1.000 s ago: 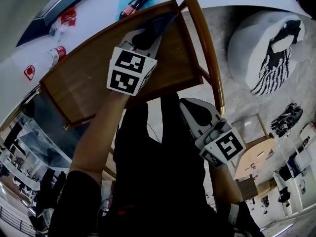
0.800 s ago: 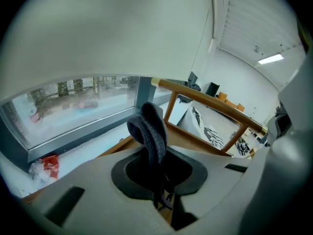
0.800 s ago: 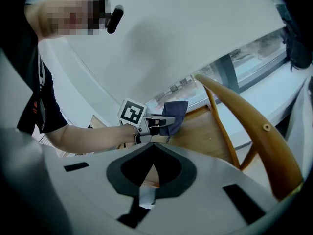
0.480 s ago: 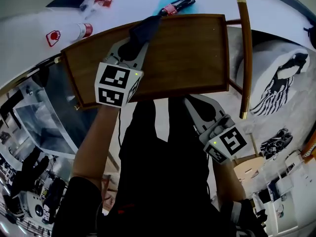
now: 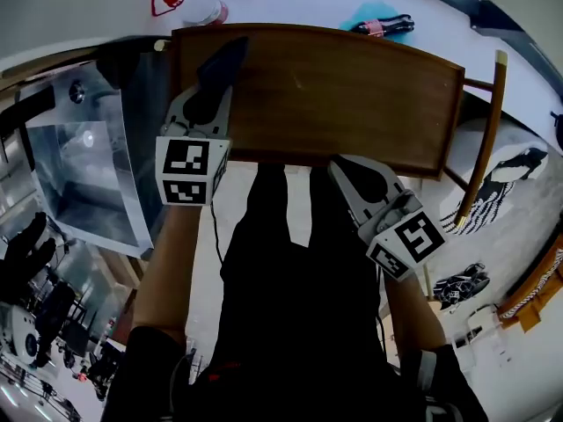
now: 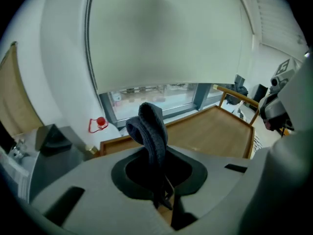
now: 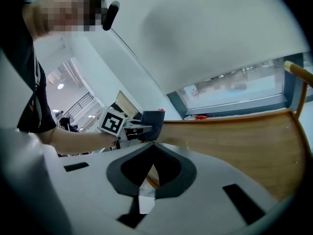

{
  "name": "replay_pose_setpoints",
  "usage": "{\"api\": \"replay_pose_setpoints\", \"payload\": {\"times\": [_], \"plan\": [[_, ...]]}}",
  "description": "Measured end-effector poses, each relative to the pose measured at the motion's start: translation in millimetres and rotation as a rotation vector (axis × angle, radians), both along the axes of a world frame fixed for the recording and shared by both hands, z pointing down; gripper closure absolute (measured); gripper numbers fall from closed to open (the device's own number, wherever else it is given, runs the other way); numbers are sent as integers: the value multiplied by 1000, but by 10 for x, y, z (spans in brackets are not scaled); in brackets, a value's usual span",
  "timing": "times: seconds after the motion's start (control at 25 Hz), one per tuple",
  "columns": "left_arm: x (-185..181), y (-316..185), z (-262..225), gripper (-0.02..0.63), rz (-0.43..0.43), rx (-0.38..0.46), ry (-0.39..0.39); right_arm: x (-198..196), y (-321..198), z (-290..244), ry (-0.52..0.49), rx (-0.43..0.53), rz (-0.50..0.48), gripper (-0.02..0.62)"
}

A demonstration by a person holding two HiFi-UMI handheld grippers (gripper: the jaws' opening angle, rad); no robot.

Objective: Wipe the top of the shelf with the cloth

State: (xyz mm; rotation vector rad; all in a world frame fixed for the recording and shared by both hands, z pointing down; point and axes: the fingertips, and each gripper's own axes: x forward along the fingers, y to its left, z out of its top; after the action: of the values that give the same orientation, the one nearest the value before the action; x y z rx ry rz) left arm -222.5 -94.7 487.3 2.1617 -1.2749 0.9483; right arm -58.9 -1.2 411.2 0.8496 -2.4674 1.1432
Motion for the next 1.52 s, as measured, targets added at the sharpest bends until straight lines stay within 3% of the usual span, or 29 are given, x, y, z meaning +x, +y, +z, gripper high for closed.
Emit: {"api": "replay_pose_setpoints", "payload": {"times": [0.24, 0.48, 1.0, 1.52], "plan": [[-684, 218, 198, 549, -89, -26, -57, -442, 77, 63, 25, -12, -83, 591], [-921, 279, 353, 549, -93, -55, -66, -659, 97, 137, 37, -25, -104, 591], [-490, 345, 707, 549, 11, -137, -35, -447, 156, 260, 49, -47, -35, 591], [45, 400, 822, 549, 92, -163, -16, -33, 280, 287, 39, -52, 48, 591]]}}
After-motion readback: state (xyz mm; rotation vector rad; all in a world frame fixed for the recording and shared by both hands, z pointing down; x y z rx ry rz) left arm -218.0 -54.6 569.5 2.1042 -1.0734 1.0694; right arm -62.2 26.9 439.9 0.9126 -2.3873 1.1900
